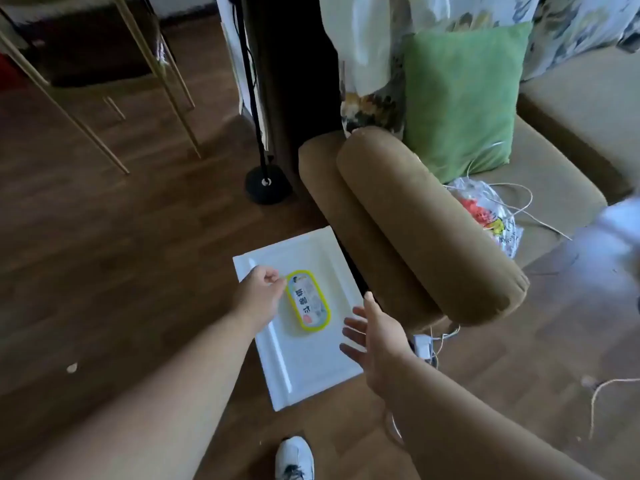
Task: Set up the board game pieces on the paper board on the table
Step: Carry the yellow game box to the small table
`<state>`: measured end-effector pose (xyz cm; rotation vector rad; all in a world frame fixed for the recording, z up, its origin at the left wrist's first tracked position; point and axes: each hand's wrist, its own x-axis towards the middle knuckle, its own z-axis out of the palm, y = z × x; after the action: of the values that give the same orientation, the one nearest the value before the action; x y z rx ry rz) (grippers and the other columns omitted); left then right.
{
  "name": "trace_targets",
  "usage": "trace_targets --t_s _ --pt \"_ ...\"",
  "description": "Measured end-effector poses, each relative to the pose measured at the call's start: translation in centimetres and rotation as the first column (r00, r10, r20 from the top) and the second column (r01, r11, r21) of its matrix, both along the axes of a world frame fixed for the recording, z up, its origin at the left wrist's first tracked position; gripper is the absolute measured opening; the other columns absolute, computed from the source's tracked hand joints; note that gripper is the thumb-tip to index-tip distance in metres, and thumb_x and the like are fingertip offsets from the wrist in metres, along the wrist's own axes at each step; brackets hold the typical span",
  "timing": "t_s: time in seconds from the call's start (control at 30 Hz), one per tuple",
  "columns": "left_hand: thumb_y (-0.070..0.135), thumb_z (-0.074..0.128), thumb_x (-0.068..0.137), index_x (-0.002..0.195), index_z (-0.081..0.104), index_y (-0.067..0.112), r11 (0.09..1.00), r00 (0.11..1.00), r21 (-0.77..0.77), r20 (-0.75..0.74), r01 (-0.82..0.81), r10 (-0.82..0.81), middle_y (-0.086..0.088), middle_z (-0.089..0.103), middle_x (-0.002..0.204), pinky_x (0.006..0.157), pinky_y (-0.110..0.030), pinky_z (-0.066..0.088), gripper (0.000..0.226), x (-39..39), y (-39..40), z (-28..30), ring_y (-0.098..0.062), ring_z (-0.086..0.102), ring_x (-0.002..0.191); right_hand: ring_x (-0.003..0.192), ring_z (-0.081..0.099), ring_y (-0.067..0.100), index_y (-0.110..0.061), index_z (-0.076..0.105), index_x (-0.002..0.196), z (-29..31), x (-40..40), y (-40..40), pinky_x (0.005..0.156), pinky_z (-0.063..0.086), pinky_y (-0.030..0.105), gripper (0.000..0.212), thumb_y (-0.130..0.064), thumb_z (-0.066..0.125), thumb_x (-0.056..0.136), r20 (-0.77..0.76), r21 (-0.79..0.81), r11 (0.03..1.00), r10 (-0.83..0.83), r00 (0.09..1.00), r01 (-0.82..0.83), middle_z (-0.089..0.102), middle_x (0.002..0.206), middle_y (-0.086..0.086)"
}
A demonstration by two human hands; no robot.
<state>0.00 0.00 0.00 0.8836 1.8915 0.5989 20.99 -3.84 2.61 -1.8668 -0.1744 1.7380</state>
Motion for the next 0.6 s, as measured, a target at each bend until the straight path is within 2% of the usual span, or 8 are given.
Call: trace_targets --t_s 0.07,0.17,0.23,0.3,0.37,0.47,0.53,0.6 --pt "0.029 0.062 0.101 0.133 0.062 0.017 0.988 0.978 -0.002 -0.14 0.156 -0.155 0.002 0.063 0.138 0.103 -0.034 0.048 0.033 0.0 1.7 -2.8 -0.021 0.061 0.125 0.112 0.068 0.027 -0.008 0.065 0.126 -3.1 -1.3 0.7 0.096 0.061 0.052 0.049 -0.051 0.059 0.104 0.04 -0.057 0.998 -0.037 0.998 0.04 0.068 0.12 0.014" --pt "0.026 0.06 0.102 0.142 0.056 0.018 0.951 0.925 -0.053 -0.221 0.305 -0.309 -0.002 0.058 0.146 0.108 -0.035 0.045 0.041 0.6 3.4 -6.3 -0.025 0.056 0.134 0.113 0.066 0.029 -0.008 0.061 0.131 -7.1 -2.7 1.1 0.092 0.061 0.051 0.046 -0.046 0.06 0.105 0.043 -0.112 0.991 -0.072 0.996 0.076 0.065 0.121 0.015" --pt "0.022 0.057 0.101 0.144 0.054 0.015 0.917 0.878 -0.087 -0.268 0.389 -0.397 -0.009 0.058 0.144 0.11 -0.041 0.045 0.043 1.1 3.7 -8.0 -0.031 0.053 0.134 0.106 0.067 0.03 -0.006 0.062 0.127 -8.9 -3.5 1.6 0.087 0.061 0.049 0.044 -0.044 0.059 0.106 0.057 -0.124 0.989 -0.071 0.996 0.078 0.066 0.119 0.018" --pt "0.021 0.055 0.101 0.146 0.051 0.014 0.881 0.815 -0.126 -0.34 0.456 -0.47 -0.012 0.055 0.144 0.11 -0.045 0.045 0.045 1.4 4.1 -8.7 -0.035 0.047 0.134 0.101 0.071 0.03 -0.007 0.064 0.113 -9.8 -4.3 2.3 0.085 0.061 0.048 0.036 -0.042 0.058 0.107 0.067 -0.135 0.988 -0.072 0.995 0.08 0.07 0.115 0.021" --pt "0.022 0.053 0.103 0.15 0.047 0.015 0.875 0.796 -0.138 -0.367 0.464 -0.481 -0.012 0.05 0.147 0.11 -0.047 0.045 0.048 1.5 4.3 -9.2 -0.035 0.043 0.136 0.102 0.074 0.034 -0.007 0.066 0.101 -10.6 -4.8 2.8 0.084 0.062 0.046 0.032 -0.038 0.061 0.106 0.097 -0.149 0.984 -0.079 0.992 0.093 0.075 0.113 0.025" --pt "0.03 0.058 0.104 0.152 0.05 0.019 0.912 0.858 -0.158 -0.31 0.379 -0.41 -0.014 0.047 0.148 0.111 -0.045 0.045 0.051 1.0 4.9 -9.2 -0.038 0.046 0.137 0.096 0.078 0.035 -0.003 0.074 0.098 -11.2 -5.0 3.1 0.086 0.064 0.043 0.022 -0.025 0.073 0.099 0.124 -0.133 0.99 -0.039 0.992 0.055 0.079 0.108 0.026" --pt "0.036 0.062 0.1 0.143 0.06 0.02 0.943 0.918 -0.173 -0.232 0.286 -0.321 -0.013 0.053 0.143 0.107 -0.042 0.049 0.046 0.1 5.3 -8.4 -0.036 0.055 0.131 0.101 0.079 0.036 -0.001 0.076 0.102 -10.3 -4.8 3.5 0.094 0.064 0.045 0.014 -0.011 0.08 0.093 0.143 -0.105 0.993 -0.042 0.989 0.057 0.079 0.106 0.027" --pt "0.039 0.064 0.094 0.127 0.069 0.02 0.972 0.971 -0.144 -0.121 0.186 -0.204 -0.009 0.066 0.127 0.095 -0.039 0.056 0.038 -0.9 5.4 -6.8 -0.03 0.067 0.112 0.1 0.079 0.035 -0.001 0.077 0.103 -8.5 -4.5 4.4 0.097 0.063 0.046 0.016 -0.001 0.081 0.088 0.15 -0.061 0.997 -0.045 0.988 0.055 0.08 0.102 0.025"
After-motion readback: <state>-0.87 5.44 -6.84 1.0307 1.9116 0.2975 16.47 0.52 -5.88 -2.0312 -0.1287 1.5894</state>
